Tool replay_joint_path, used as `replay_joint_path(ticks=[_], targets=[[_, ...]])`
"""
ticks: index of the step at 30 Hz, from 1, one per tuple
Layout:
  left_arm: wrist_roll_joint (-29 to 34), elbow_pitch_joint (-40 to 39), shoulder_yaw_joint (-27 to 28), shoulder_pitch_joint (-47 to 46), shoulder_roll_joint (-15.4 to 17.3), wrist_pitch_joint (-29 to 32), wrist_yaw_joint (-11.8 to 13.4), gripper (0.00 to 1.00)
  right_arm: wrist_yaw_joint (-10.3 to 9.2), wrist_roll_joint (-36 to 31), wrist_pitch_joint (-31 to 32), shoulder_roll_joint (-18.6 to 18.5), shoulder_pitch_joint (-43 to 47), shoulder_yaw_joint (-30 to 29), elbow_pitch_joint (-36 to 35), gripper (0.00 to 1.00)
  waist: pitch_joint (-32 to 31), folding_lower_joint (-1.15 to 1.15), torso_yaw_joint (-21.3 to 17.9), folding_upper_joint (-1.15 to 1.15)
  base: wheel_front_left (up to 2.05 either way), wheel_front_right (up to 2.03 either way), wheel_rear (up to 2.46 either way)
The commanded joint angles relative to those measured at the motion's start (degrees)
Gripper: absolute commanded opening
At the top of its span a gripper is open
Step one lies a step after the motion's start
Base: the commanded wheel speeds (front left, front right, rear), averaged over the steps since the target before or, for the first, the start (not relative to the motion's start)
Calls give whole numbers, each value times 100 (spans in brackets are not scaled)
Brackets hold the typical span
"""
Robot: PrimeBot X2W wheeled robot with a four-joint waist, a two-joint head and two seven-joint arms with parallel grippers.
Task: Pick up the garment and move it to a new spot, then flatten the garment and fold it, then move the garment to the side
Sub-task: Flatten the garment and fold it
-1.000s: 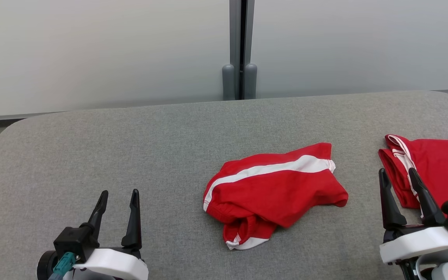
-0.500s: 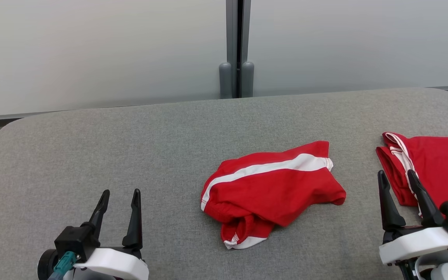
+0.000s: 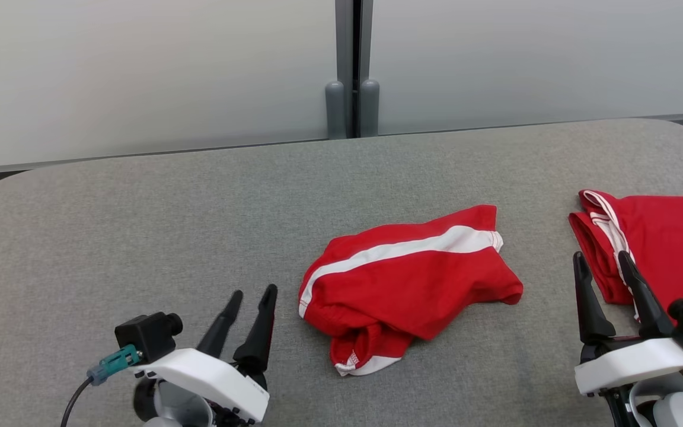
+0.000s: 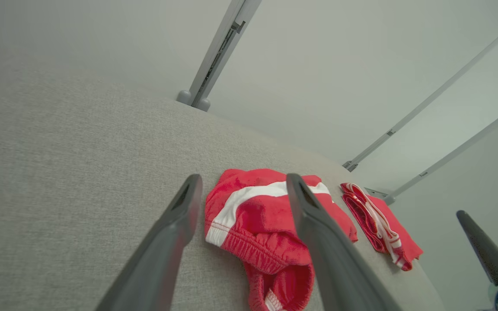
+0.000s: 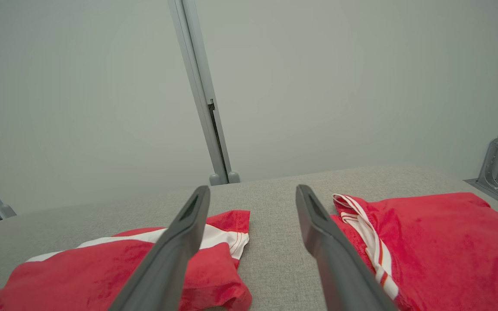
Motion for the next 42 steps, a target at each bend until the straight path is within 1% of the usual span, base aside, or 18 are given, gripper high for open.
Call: replay_joint_path(ticks=[1, 5, 8, 9, 15, 17, 21, 24, 25, 26, 27, 28, 29, 32, 35, 39, 42], targets=[[-274, 28, 1, -82, -33, 215, -67, 100, 2, 23, -27, -7, -75, -2, 13, 100, 51, 0, -53, 0, 0, 0, 0], [-1101, 147, -4, -138, -135, 1029, -134, 100, 2, 23, -28, 0, -145, -11, 0, 100, 169, 0, -170, 0, 0, 0, 0], [-1443, 306, -29, -209, -160, 1478, -104, 100, 2, 18, -28, 9, -211, -2, -1, 100, 255, 0, -268, 0, 0, 0, 0], [-1647, 428, -20, -265, -174, 1707, -123, 100, 2, 19, -27, 19, -238, -3, -3, 100, 309, 0, -333, 0, 0, 0, 0], [-2108, 801, 76, -438, -225, 2045, -114, 100, 2, 20, -27, 69, -334, -5, -2, 100, 459, 0, -503, 0, 0, 0, 0], [-2246, 902, 98, -498, -240, 2101, -163, 100, 2, 21, -28, 92, -354, -12, -5, 100, 503, 0, -548, 0, 0, 0, 0], [-2488, 1007, 203, -614, -270, 1982, -273, 100, 2, 10, -28, 113, -381, -28, -12, 100, 552, 0, -604, 0, 0, 0, 0], [-2502, 1060, 215, -680, -281, 1895, -298, 100, 2, 2, -28, 122, -394, -35, -6, 100, 563, 0, -617, 0, 0, 0, 0], [-2485, 1084, 204, -715, -285, 1861, -320, 91, 2, -2, -28, 128, -397, -42, 1, 100, 564, 0, -618, 0, 0, 0, 0], [-2457, 1106, 196, -753, -286, 1811, -336, 75, 2, -6, -28, 131, -398, -48, 9, 100, 561, 0, -616, 0, 0, 0, 0], [-2411, 1123, 177, -783, -287, 1766, -370, 48, 2, -9, -28, 132, -395, -52, 15, 100, 556, 0, -609, 0, 0, 0, 0], [-2386, 1130, 159, -811, -289, 1721, -398, 18, 2, -13, -28, 134, -392, -57, 21, 100, 548, 0, -598, 0, 0, 0, 0], [-2325, 1118, 128, -834, -286, 1678, -430, 0, 2, -19, -27, 134, -386, -64, 27, 100, 534, 0, -580, 0, 0, 0, 0], [-2080, 962, -20, -877, -203, 1516, -552, 0, 2, -38, -27, 114, -350, -88, 32, 100, 483, 0, -483, 0, 0, 0, 0], [-1906, 627, -200, -847, -169, 1420, -662, 0, 2, -48, -28, 81, -295, -97, 47, 100, 399, 0, -333, 0, 0, 0, 0], [-1686, 30, -632, -712, 36, 1578, -757, 0, 2, -51, -28, 38, -252, -77, 72, 100, 282, 0, -118, 0, 0, 0, 0], [-1515, -487, -1094, -589, 318, 1836, -791, 0, 2, -53, -27, 10, -248, -47, 84, 100, 220, 0, 10, 0, 0, 0, 0]])
